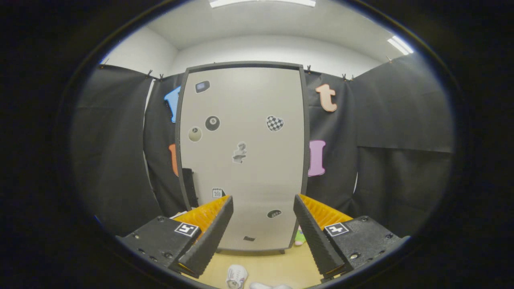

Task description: Open the shoe cabinet door, grab the shoes and put them into the shoe cabinet, then close the shoe cabinet door.

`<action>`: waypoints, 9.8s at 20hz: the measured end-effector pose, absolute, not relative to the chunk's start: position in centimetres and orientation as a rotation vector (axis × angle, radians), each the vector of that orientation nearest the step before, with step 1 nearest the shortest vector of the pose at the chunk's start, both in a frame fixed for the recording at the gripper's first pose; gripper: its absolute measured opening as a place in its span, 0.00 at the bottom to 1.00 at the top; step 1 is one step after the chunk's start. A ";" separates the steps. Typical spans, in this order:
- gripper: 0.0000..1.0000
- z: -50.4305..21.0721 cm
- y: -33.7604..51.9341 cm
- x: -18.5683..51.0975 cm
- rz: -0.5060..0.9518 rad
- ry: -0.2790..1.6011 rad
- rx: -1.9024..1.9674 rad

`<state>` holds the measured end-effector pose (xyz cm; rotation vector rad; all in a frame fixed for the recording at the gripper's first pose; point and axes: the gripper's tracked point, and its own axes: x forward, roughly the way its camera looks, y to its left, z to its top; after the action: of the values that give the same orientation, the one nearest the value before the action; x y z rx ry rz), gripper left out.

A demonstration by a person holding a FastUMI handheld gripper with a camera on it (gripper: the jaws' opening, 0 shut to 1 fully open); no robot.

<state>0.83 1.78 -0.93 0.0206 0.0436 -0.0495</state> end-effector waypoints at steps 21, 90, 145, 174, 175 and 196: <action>0.89 -7.6 21.1 18.0 0.094 0.138 0.062; 0.04 -9.0 2.1 5.2 0.118 0.115 0.078; 0.80 -37.1 20.8 17.2 0.102 0.622 0.124; 0.13 5.3 9.7 34.0 0.026 0.094 -0.037; 0.13 6.4 9.8 35.4 0.021 0.078 -0.045; 0.13 -1.3 12.5 51.4 0.004 0.440 0.029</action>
<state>51.43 12.50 -1.26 0.0291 0.4400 0.0041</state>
